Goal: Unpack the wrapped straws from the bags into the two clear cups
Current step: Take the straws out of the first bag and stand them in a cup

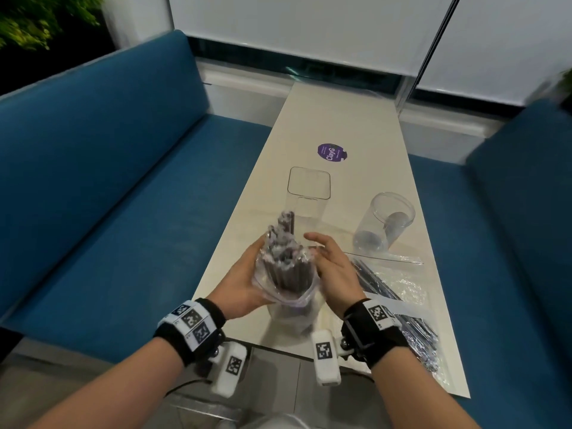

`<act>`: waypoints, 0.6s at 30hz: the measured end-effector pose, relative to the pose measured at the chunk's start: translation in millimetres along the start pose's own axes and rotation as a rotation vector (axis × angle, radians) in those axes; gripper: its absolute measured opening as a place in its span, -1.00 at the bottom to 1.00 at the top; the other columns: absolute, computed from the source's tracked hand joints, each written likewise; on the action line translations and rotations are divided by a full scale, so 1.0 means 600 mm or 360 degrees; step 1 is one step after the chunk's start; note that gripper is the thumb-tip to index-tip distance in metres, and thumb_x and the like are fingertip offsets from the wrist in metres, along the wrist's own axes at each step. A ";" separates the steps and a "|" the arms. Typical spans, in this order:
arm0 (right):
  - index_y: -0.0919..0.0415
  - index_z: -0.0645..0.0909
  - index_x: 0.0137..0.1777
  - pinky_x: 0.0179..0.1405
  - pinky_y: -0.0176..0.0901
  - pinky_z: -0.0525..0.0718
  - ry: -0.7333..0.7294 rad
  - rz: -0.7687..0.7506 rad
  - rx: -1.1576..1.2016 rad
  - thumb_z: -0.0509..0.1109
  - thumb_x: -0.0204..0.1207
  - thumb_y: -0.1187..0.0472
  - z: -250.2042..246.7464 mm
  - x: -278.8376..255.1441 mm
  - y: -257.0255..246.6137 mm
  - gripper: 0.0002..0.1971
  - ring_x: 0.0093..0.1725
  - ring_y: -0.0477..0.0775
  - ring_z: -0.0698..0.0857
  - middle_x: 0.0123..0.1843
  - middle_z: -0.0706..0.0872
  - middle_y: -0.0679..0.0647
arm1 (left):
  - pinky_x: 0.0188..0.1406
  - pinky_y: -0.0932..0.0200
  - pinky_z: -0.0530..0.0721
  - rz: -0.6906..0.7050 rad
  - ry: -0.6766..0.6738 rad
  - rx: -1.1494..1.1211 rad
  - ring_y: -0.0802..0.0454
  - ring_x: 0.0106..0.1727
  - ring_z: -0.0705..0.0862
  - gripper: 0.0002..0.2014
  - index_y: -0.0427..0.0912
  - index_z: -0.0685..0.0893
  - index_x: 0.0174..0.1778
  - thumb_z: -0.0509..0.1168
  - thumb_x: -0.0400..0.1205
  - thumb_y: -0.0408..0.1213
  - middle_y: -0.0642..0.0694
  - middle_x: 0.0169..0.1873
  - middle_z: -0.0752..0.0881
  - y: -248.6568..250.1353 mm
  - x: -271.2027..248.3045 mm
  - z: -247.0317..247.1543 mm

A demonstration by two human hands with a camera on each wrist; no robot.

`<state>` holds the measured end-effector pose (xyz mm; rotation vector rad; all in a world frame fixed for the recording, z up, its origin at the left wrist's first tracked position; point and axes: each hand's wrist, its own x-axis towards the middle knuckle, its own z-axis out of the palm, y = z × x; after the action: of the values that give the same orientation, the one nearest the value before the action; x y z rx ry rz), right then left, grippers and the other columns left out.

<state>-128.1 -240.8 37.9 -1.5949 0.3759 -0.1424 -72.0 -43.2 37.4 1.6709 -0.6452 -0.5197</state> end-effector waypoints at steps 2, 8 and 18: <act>-0.32 0.63 0.44 0.54 0.18 0.58 -0.0164 0.0022 0.0029 0.38 0.56 0.04 -0.020 -0.010 0.010 -0.55 0.54 0.03 0.61 0.51 0.68 -0.08 | 0.41 0.13 0.71 0.0011 0.0153 0.0009 0.25 0.38 0.73 -0.04 0.05 0.49 0.54 0.81 0.24 -0.26 0.24 0.34 0.75 -0.009 0.011 -0.001; -0.23 0.27 0.73 0.56 0.08 0.57 -0.0539 -0.0074 -0.0441 0.64 0.41 -0.12 -0.054 -0.039 0.025 -0.08 0.62 -0.11 0.50 0.73 0.40 -0.19 | 0.11 0.55 0.64 -0.0073 0.0138 0.0052 0.57 0.18 0.70 -0.12 -0.01 0.47 0.46 0.77 0.28 -0.35 0.17 0.22 0.71 -0.016 0.024 0.002; -0.26 0.43 0.42 0.21 -0.39 0.64 -0.0321 -0.0412 -0.0521 0.48 0.40 0.14 -0.017 -0.042 0.019 -0.40 0.21 -0.36 0.70 0.24 0.71 -0.16 | 0.35 0.44 0.61 -0.0232 -0.0230 0.0148 0.46 0.41 0.61 0.26 -0.04 0.20 0.72 0.83 0.18 -0.26 0.14 0.44 0.59 -0.027 0.017 -0.024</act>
<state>-157.0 -242.6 30.8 -1.9594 0.0334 -0.1203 -52.7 -37.3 24.6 1.7887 -0.6635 -0.7298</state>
